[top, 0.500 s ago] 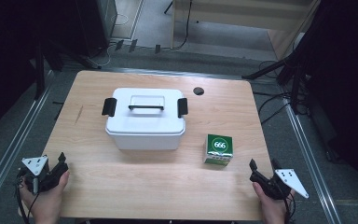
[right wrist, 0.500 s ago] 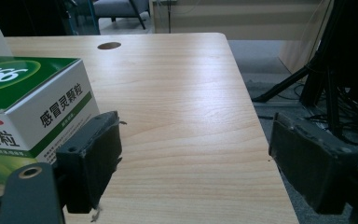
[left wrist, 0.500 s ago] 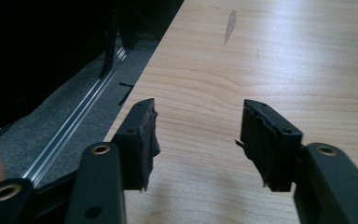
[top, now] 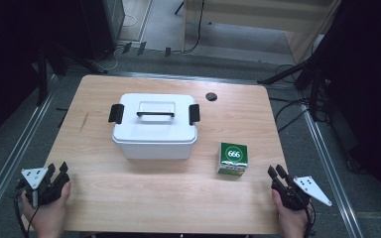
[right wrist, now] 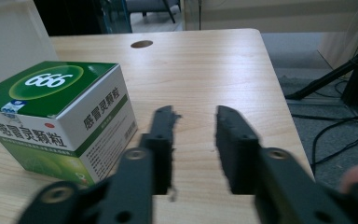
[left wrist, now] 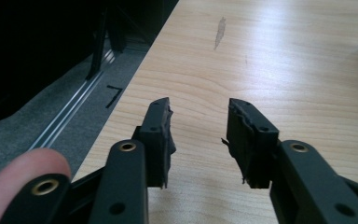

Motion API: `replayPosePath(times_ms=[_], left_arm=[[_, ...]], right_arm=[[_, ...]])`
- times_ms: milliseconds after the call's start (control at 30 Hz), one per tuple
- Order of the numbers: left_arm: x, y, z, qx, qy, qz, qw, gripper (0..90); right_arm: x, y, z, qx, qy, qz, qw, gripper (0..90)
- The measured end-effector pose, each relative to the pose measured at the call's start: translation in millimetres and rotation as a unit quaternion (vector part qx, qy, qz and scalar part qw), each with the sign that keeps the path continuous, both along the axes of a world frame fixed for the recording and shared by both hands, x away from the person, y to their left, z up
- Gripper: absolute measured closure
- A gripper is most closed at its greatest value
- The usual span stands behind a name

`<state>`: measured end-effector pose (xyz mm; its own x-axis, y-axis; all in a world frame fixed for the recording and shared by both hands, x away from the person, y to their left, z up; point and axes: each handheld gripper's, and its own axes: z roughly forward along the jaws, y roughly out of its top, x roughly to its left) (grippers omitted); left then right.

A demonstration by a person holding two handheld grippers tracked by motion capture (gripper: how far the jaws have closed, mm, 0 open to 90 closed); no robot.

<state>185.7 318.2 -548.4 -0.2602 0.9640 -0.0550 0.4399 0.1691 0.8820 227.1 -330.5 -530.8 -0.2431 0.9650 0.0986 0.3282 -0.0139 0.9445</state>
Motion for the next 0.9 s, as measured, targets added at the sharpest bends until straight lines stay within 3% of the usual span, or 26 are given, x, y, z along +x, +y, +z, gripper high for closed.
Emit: replayPosePath(times_ms=[33,100,233,300,433,467,567,700,900], left_arm=[[-0.6,0.2,0.4,0.0,-0.001,-0.003,1.0,67.3],[-1.1,0.4,0.4,-0.002,-0.006,-0.006,1.0,72.2],[-1.5,2.1,0.7,-0.01,-0.006,-0.016,0.9998,81.4],[-1.5,2.6,0.5,-0.013,-0.007,-0.02,0.9997,83.2],[-1.0,2.5,0.0,-0.015,-0.007,-0.024,0.9996,84.3],[-1.0,2.5,0.0,-0.015,-0.007,-0.024,0.9996,84.2],[-0.9,2.3,-0.2,-0.014,-0.007,-0.025,0.9996,83.9],[-0.8,2.5,-0.4,-0.015,-0.008,-0.026,0.9995,83.3],[0.0,2.2,-0.5,-0.012,-0.005,-0.029,0.9995,83.3]], right_arm=[[4.4,3.2,3.8,-0.006,0.0,0.011,0.9999,83.8],[10.4,6.0,6.9,-0.008,0.0,0.023,0.9997,90.0],[28.0,16.7,10.4,-0.025,0.005,0.063,0.9977,90.0],[38.4,22.2,10.4,-0.036,0.011,0.069,0.9969,90.0],[64.4,24.4,11.8,-0.033,0.028,0.082,0.9957,90.0],[64.4,24.4,11.8,-0.033,0.028,0.082,0.9957,90.0],[86.8,29.4,11.7,-0.049,0.034,0.095,0.9937,90.0],[98.5,35.2,13.7,-0.053,0.033,0.111,0.9918,90.0],[107.4,43.3,21.9,-0.037,0.041,0.141,0.9885,90.0]])
